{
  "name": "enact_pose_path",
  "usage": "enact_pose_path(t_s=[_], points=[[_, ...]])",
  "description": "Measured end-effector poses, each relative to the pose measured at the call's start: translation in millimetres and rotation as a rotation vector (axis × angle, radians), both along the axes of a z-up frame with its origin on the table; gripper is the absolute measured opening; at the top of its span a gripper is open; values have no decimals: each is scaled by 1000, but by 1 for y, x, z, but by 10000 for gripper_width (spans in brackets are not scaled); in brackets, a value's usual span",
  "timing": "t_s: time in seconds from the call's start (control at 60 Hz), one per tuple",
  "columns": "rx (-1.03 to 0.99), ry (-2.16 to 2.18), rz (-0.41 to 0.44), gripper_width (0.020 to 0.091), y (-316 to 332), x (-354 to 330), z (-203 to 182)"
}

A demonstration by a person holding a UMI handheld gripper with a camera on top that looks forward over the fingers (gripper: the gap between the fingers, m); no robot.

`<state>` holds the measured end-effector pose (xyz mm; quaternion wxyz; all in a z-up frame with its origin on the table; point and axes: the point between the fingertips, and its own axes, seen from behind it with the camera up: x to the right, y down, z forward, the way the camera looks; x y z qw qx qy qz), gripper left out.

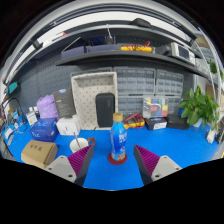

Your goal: Pour water

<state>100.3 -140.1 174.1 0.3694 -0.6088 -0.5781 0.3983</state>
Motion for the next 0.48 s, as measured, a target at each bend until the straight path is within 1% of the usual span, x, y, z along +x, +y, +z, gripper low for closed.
enact_pose_path(t_s=[0.1, 0.217, 0.483], points=[[2, 29, -3, 817, 1, 0, 21], [22, 55, -17, 814, 6, 2, 34], [34, 55, -20, 816, 4, 4, 32]])
